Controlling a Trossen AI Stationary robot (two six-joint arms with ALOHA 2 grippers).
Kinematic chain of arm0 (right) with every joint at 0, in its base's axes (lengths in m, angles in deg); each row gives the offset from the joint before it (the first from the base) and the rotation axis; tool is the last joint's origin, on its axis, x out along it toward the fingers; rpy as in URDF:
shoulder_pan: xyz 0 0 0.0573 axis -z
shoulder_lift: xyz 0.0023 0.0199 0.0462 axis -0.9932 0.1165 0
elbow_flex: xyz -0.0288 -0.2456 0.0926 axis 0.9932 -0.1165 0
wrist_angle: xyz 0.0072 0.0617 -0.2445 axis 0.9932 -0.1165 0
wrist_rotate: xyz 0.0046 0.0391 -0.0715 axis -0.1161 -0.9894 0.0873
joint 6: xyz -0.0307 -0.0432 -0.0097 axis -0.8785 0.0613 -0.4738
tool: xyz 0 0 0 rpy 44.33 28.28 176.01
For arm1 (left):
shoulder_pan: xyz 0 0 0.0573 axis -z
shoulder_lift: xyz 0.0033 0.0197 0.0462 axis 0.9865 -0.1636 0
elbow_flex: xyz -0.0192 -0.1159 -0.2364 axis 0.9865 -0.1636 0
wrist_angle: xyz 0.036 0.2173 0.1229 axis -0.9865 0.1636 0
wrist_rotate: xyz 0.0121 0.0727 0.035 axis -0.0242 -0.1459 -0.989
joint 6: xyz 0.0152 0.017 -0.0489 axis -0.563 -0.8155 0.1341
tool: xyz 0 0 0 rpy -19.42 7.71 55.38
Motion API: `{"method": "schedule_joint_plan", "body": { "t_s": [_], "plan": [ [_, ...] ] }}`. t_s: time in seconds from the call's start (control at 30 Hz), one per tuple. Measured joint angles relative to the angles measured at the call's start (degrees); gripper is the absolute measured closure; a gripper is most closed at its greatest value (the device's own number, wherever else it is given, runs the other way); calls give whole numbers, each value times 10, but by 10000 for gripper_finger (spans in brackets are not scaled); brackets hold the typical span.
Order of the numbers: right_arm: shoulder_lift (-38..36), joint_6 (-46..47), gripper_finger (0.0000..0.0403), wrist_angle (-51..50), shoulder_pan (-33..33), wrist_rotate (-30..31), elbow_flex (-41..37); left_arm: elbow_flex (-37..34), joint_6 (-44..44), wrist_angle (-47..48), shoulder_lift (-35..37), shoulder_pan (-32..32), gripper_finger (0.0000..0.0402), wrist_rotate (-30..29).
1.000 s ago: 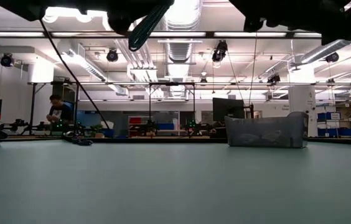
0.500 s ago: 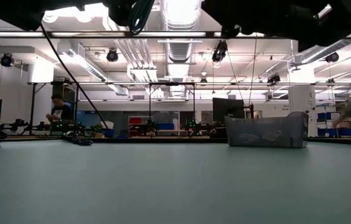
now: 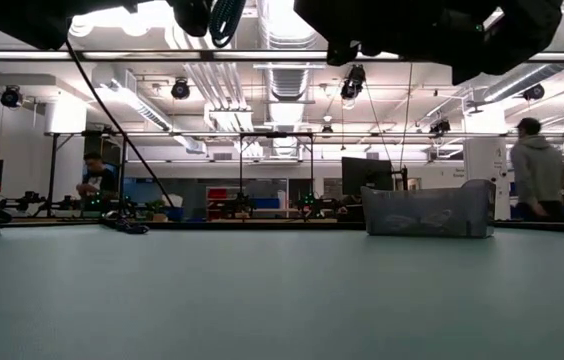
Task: Pick and place USB-C Cables
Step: Put the blue charger cable into the black container
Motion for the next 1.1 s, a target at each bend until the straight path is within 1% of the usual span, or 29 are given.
{"method": "schedule_joint_plan", "body": {
  "t_s": [0.1,0.33,0.5,0.63,0.9,1.0,1.1],
  "plan": [
    [16,17,311,0,0,-13,16,-1,-1,-5,0,0,382,0],
    [62,23,265,0,0,-14,58,-3,-3,-8,0,0,382,0],
    [91,24,247,0,-1,-18,92,-8,-5,-8,0,0,382,0],
    [110,37,246,0,-1,-53,122,-14,-16,-8,0,0,382,0],
    [153,47,246,-4,-3,-58,170,-16,-21,-8,0,0,382,0],
    [162,45,258,-5,-2,-58,180,-16,-21,-9,0,0,382,0],
    [165,43,286,-7,-2,-57,183,-16,-21,-7,0,0,380,2]
  ]
}}
